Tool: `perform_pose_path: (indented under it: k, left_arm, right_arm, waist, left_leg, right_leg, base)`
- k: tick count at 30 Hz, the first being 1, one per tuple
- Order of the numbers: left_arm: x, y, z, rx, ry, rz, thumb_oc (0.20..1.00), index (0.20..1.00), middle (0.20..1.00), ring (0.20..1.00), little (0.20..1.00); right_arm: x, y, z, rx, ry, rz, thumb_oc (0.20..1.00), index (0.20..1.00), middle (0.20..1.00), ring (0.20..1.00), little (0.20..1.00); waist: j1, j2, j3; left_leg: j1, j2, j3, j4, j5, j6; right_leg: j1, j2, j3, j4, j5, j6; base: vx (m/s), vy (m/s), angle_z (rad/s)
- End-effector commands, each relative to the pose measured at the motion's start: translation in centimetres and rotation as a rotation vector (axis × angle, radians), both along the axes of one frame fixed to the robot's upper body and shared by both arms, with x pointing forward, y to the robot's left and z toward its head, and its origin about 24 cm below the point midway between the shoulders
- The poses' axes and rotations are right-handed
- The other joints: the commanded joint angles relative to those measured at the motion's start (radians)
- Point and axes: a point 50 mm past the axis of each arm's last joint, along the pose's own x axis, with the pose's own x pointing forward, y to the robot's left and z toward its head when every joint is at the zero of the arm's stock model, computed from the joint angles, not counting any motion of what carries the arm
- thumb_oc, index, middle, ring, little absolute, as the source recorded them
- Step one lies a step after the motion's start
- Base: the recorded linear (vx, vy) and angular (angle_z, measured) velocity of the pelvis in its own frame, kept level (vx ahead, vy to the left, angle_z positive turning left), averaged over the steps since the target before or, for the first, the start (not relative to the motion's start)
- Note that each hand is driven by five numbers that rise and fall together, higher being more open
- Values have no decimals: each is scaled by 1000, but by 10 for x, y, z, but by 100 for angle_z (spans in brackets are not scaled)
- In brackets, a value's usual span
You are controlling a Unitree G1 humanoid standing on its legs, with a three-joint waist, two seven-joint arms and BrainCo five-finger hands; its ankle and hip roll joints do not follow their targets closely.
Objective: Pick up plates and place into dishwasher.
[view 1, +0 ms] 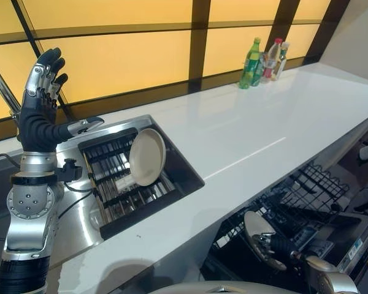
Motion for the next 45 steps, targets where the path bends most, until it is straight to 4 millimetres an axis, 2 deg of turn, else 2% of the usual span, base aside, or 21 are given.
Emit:
perform_pose_path:
  k: [1, 5, 7, 9, 10, 12, 17, 24, 27, 30, 33, 36, 39, 42, 45]
  left_arm:
    - [7, -6, 7, 57, -20, -18, 1000, 1000, 1000, 1000, 1000]
    - [8, -5, 6, 49, -14, -6, 1000, 1000, 1000, 1000, 1000]
    - [7, -3, 5, 46, -10, 3, 1000, 1000, 1000, 1000, 1000]
    - [6, 0, 3, 42, -7, 14, 1000, 1000, 1000, 1000, 1000]
    - [5, 2, 0, 36, -7, 22, 1000, 1000, 1000, 1000, 1000]
    - [4, 4, -4, 21, -7, 37, 1000, 1000, 1000, 1000, 1000]
    - [-1, 12, -8, -5, 6, 61, 1000, 1000, 1000, 1000, 1000]
    - [-8, 21, -9, -9, 24, 84, 1000, 1000, 1000, 1000, 1000]
    - [-13, 26, -6, -5, 18, 96, 1000, 1000, 1000, 1000, 1000]
    - [-16, 30, -1, 11, 12, 101, 1000, 1000, 1000, 1000, 1000]
    - [-17, 33, 3, 15, 6, 99, 1000, 1000, 1000, 1000, 1000]
    - [-19, 35, 4, 12, 2, 100, 1000, 1000, 1000, 1000, 1000]
    - [-20, 35, 3, 17, 0, 117, 1000, 1000, 1000, 1000, 1000]
    - [-20, 35, -7, 41, 7, 174, 1000, 1000, 1000, 1000, 1000]
    - [-17, 33, -19, 75, 24, 239, 1000, 1000, 1000, 1000, 1000]
  right_arm:
    - [19, 8, 8, -21, -87, 55, 200, 200, 200, 200, 200]
    - [27, 0, 15, -183, -159, 48, 200, 200, 200, 200, 200]
    - [41, -7, 34, -268, -271, 8, 200, 200, 200, 200, 200]
    - [58, -13, 64, -351, -448, -59, 655, 655, 655, 655, 655]
    - [67, -15, 81, -390, -533, -113, 1000, 1000, 1000, 1000, 1000]
    - [76, -17, 104, -478, -669, -204, 1000, 1000, 1000, 1000, 1000]
    - [84, -24, 136, -564, -823, -248, 1000, 1000, 1000, 1000, 1000]
    - [75, -39, 147, -698, -801, -204, 1000, 1000, 1000, 1000, 1000]
    - [69, -47, 153, -824, -762, -38, 1000, 1000, 1000, 1000, 1000]
    - [63, -56, 169, -875, -724, 168, 1000, 1000, 1000, 1000, 1000]
    - [60, -68, 184, -897, -679, 288, 1000, 1000, 1000, 1000, 1000]
    - [57, -84, 198, -964, -653, 271, 1000, 1000, 1000, 1000, 1000]
    - [59, -90, 220, -950, -799, 98, 1000, 1000, 1000, 1000, 1000]
    - [61, -76, 237, -880, -1025, -58, 1000, 1000, 1000, 1000, 1000]
    - [58, -52, 249, -752, -1263, -161, 1000, 1000, 1000, 1000, 1000]
  waist:
    - [7, -11, -27]
    - [2, -6, -28]
    - [-3, -2, -26]
    - [-8, 4, -24]
    - [-12, 9, -23]
    - [-20, 22, -19]
    - [-30, 41, -21]
    - [-41, 42, -19]
    - [-50, 39, -11]
    - [-59, 31, -6]
    - [-65, 19, -3]
    - [-69, 8, -4]
    - [-71, 5, -2]
    - [-69, 10, -1]
    - [-66, 23, -5]
  left_leg:
    - [-70, -9, -87, 14, -33, 10]
    - [-68, -6, -85, 14, -31, 9]
    - [-68, -6, -85, 13, -30, 10]
    - [-76, -6, -82, 16, -22, 11]
    - [-79, -6, -80, 16, -23, 13]
    - [-84, -7, -76, 18, -25, 17]
    - [-86, -9, -69, 13, -30, 19]
    - [-87, -7, -58, 12, -30, 17]
    - [-90, -5, -49, 13, -29, 16]
    - [-82, -4, -42, 10, -36, 13]
    - [-78, -3, -35, 9, -36, 9]
    - [-76, -4, -31, 9, -35, 9]
    - [-73, -6, -29, 11, -36, 14]
    - [-72, -11, -33, 14, -42, 25]
    - [-70, -18, -39, 17, -50, 34]
  right_leg:
    - [-11, -56, -97, 25, -43, 70]
    - [-9, -53, -94, 24, -43, 68]
    - [-10, -52, -90, 24, -42, 68]
    - [-21, -51, -83, 28, -35, 67]
    - [-27, -50, -77, 29, -34, 66]
    - [-37, -49, -65, 33, -36, 66]
    - [-44, -52, -50, 27, -39, 70]
    - [-54, -51, -43, 34, -42, 74]
    - [-61, -50, -36, 40, -43, 74]
    - [-57, -49, -33, 40, -48, 78]
    - [-54, -49, -33, 42, -47, 79]
    - [-56, -46, -29, 47, -46, 79]
    - [-58, -41, -21, 54, -45, 77]
    - [-59, -39, -12, 58, -48, 75]
    - [-56, -43, -4, 53, -48, 77]
  base:
    - [0, 0, 0]
    - [0, 0, 0]
    - [0, 0, 0]
    - [-18, 7, 0]
    - [-52, 30, -1]
    - [-38, 55, -2]
    - [-3, 55, -1]
    - [5, 4, 0]
    - [-36, 7, -2]
    - [-2, 3, -1]
    - [-28, 7, -6]
    - [-27, 15, -7]
    - [-23, 26, -4]
    - [-30, 40, -7]
    - [-37, 64, -7]
